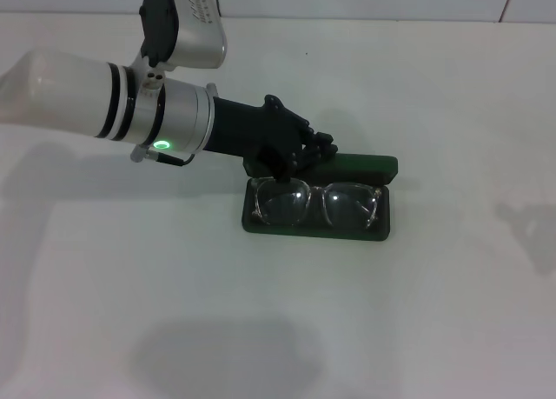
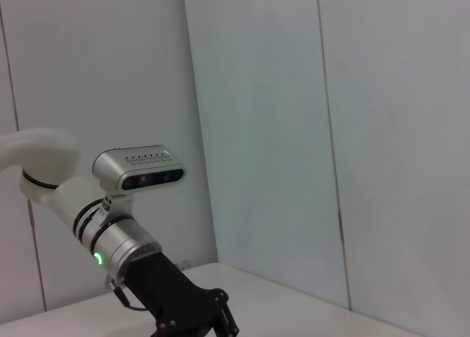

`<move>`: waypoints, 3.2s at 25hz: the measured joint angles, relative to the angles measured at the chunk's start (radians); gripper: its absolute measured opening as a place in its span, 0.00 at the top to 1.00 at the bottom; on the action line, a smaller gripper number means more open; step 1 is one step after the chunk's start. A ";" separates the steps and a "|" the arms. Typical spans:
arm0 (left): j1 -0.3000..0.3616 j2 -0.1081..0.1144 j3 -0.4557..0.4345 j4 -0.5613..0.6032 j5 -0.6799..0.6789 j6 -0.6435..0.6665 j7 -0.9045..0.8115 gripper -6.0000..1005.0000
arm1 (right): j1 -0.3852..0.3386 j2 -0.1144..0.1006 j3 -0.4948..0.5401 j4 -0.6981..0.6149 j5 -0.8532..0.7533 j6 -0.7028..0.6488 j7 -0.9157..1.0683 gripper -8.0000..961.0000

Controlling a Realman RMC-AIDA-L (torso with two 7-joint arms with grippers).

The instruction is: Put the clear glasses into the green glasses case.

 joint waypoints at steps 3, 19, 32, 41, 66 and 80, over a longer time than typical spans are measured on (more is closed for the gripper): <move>0.002 0.000 0.006 -0.002 0.000 0.005 0.000 0.86 | 0.001 0.000 0.001 0.000 0.000 -0.001 -0.001 0.93; 0.045 -0.005 0.029 -0.003 0.000 0.041 0.002 0.83 | 0.011 0.001 0.001 0.000 0.000 0.005 -0.001 0.92; 0.062 -0.008 0.034 -0.030 -0.041 0.103 0.017 0.81 | 0.024 -0.002 0.001 0.000 0.000 0.015 -0.002 0.92; 0.069 -0.007 0.037 0.025 -0.117 0.216 0.019 0.79 | 0.027 -0.016 -0.004 0.018 -0.014 0.012 -0.002 0.91; 0.392 -0.004 0.035 0.112 -0.412 0.504 0.175 0.24 | 0.240 -0.005 -0.173 0.141 -0.132 -0.152 -0.069 0.24; 0.405 -0.002 0.037 0.114 -0.415 0.522 0.172 0.24 | 0.246 0.007 -0.218 0.166 -0.141 -0.123 -0.082 0.11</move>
